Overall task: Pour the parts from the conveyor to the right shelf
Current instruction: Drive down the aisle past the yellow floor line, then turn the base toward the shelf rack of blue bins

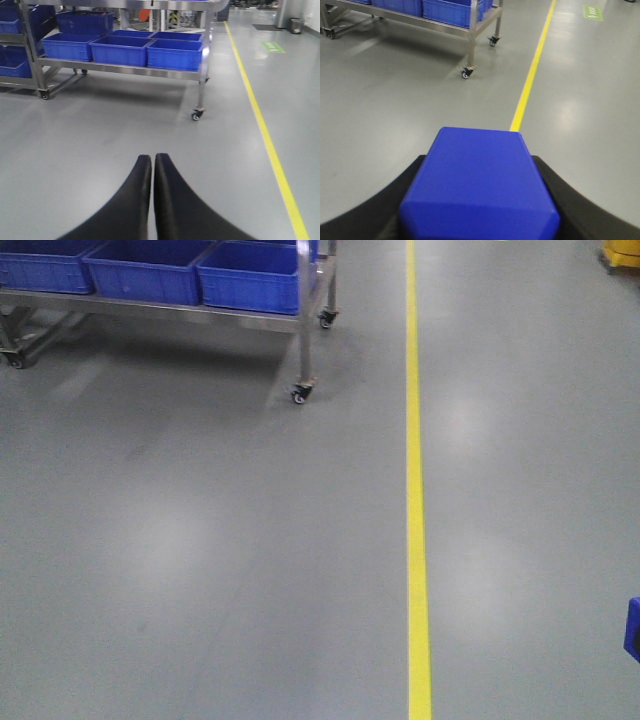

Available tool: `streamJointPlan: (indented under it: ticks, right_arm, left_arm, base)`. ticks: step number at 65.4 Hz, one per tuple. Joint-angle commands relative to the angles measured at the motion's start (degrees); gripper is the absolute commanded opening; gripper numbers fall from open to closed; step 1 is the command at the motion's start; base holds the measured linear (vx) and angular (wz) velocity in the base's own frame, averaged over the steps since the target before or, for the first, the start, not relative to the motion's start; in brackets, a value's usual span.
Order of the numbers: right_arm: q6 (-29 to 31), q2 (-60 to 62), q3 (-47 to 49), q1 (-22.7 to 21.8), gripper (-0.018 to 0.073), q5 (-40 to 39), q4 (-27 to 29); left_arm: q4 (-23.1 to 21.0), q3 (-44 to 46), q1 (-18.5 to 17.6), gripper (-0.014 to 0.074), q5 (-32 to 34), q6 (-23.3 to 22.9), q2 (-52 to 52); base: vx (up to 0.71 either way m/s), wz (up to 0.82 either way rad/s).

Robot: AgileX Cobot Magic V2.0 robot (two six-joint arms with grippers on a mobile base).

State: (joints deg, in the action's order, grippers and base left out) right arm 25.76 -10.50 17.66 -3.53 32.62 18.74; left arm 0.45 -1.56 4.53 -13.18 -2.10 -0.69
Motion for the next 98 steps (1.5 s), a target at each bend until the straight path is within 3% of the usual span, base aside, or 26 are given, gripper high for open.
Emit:
streamJointPlan:
  ticks: [1,98]
  right_arm:
    - [0.5,-0.7,1.7,0.0,-0.0001,-4.2,0.5]
    - [0.5,-0.7,1.7,0.0,-0.0001,-4.2,0.5]
  left_arm:
    - [-0.5,1.1,-0.4,-0.0006,4.2,-0.5,-0.6]
    - [-0.5,1.1,-0.4,-0.0006,4.2,-0.5,-0.6]
  base:
    - [0.77,0.32]
    - [0.80,0.47]
